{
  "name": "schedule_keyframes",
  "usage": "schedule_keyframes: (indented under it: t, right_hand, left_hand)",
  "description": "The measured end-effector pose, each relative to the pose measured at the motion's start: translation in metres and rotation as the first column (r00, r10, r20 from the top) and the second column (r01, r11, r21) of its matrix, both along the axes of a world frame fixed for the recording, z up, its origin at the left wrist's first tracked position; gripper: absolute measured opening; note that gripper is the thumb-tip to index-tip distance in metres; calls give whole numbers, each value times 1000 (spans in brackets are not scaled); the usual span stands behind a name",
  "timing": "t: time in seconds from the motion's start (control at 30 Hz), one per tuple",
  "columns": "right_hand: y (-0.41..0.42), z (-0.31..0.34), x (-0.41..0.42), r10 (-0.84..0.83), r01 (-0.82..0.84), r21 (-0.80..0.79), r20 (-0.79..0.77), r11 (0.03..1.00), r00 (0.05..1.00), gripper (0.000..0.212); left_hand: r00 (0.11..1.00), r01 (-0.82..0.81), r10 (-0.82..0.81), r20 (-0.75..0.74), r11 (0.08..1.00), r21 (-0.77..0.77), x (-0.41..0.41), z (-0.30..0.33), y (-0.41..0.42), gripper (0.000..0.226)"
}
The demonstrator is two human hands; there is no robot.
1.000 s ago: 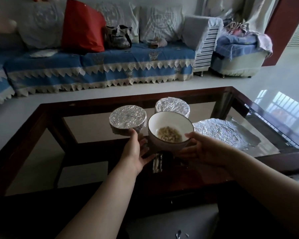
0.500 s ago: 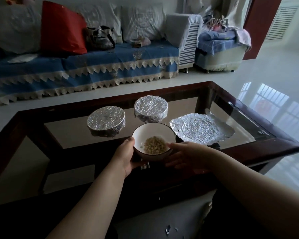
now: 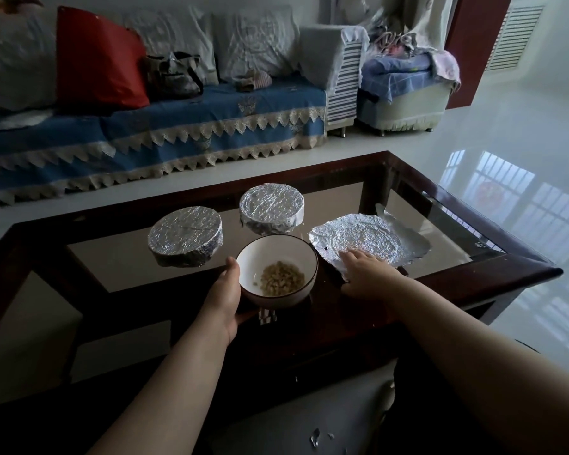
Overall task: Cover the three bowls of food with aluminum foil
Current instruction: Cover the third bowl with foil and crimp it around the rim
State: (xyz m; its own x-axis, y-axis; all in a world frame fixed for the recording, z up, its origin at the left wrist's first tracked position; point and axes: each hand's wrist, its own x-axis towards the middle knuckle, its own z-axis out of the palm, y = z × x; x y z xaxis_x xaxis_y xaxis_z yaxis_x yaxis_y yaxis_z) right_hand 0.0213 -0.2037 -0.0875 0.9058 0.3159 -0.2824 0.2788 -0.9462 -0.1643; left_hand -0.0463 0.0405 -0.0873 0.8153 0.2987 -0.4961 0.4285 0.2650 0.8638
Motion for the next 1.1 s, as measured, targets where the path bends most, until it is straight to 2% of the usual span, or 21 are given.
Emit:
schedule_keyframes:
  t: [0.13,0.27,0.37,0.43,0.5,0.53,0.6,0.63,0.67,0.73,0.83,0.9,0.97,1.03,1.1]
  right_hand:
    - [0,-2,-1,-59,47,87,140,995,988,31]
    - [1,0,1,-103,91,64,233,994,967,17]
    - [-1,12,2,-224,174,167,361,971,905,16]
    - [-2,22,1,-272,170,247,471,954,839,15]
    - [2,33,-4,-293,76,357,605,931,740,22]
    - [5,38,-8,-281,-42,413,687,910,670,24]
    - [14,48,-18,-240,-259,443,793,858,560,27]
    - [19,50,-22,-226,-342,464,804,817,551,29]
    - [22,52,-27,-233,-403,525,779,750,582,28]
    - [30,61,-37,-329,-419,740,631,526,702,22]
    - [32,80,-48,-427,-250,960,279,125,860,20]
    - [31,87,-50,-348,-74,984,14,-159,937,21]
    - [32,87,-50,-140,140,902,-214,-408,967,17]
    - [35,83,-48,12,324,791,-372,-519,928,16]
    - [40,78,-46,88,443,726,-472,-526,877,12]
  left_hand:
    - [1000,2,-2,7,1000,2,-2,0,-2,55]
    - [1000,-3,3,21,1000,9,-2,2,-2,54]
    - [999,-7,6,39,1000,16,-3,4,-2,56]
    - [998,-17,13,62,998,53,-3,3,0,62]
    - [995,-49,38,93,992,112,-1,0,2,72]
    - [991,-76,58,121,986,149,1,1,2,70]
    - [969,-132,79,235,967,218,-2,8,-3,53]
    - [948,-150,64,311,954,261,-5,13,-6,46]
    - [930,-156,29,366,933,325,-8,17,-9,43]
    - [907,-165,-47,420,876,453,-13,22,-14,54]
    - [892,-161,-86,443,857,489,-15,26,-16,54]
    - [877,-179,-91,471,849,497,-15,28,-16,56]
    - [858,-186,-82,508,871,455,-15,30,-15,59]
    - [856,-158,-34,515,933,322,-15,34,-13,61]
    - [862,-116,1,507,974,194,-15,37,-14,59]
